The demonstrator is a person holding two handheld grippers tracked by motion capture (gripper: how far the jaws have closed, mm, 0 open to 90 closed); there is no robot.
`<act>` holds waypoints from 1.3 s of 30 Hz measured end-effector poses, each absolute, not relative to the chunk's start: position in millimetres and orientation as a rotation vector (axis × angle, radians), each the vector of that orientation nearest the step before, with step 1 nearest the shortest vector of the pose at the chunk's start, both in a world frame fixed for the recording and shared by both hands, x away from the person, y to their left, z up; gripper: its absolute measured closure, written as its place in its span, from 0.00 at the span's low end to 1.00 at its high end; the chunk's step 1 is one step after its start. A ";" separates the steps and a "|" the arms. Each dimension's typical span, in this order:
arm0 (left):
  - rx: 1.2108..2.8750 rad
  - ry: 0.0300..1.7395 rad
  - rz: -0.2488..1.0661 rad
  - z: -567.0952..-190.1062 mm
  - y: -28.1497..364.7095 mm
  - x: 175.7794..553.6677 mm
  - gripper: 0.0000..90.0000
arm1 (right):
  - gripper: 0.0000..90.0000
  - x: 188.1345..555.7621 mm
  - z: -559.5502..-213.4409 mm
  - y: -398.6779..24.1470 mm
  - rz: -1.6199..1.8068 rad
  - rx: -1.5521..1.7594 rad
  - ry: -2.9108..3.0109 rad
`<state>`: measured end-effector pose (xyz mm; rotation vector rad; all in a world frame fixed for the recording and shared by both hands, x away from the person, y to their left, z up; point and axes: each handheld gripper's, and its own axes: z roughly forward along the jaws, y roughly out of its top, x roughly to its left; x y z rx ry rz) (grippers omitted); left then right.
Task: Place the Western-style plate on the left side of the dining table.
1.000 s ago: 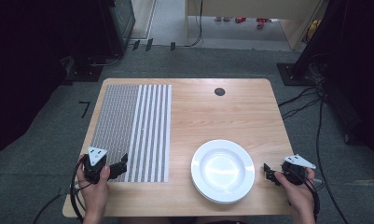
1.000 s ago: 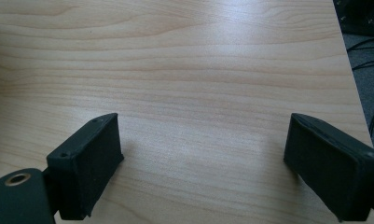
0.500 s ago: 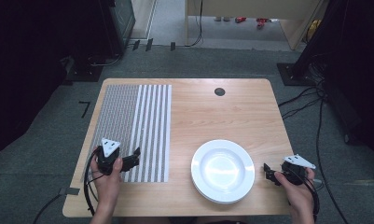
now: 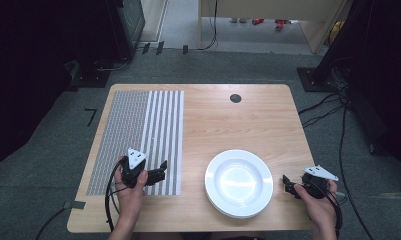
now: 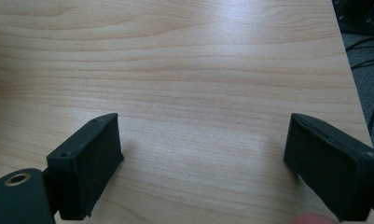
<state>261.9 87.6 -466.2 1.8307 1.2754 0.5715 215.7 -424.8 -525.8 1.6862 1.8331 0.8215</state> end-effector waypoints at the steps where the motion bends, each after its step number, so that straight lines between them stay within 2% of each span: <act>1: 1.835 1.268 0.567 -466.4 85.6 261.7 0.11 | 0.12 215.7 -525.8 -424.8 0.822 1.686 1.833; 25: 1.866 1.159 0.462 -467.0 49.7 254.3 0.11 | 0.16 214.5 -524.1 -422.6 0.827 1.720 1.792; 34: 1.865 1.149 0.412 -467.2 40.6 252.1 0.11 | 0.19 208.2 -502.6 -408.9 0.970 1.698 1.704; 35: 1.870 1.145 0.402 -467.4 38.3 251.4 0.11 | 0.24 207.8 -499.4 -404.2 0.979 1.698 1.693; 39: 1.875 1.134 0.388 -467.6 33.5 249.6 0.11 | 0.30 206.2 -493.2 -394.5 1.022 1.698 1.676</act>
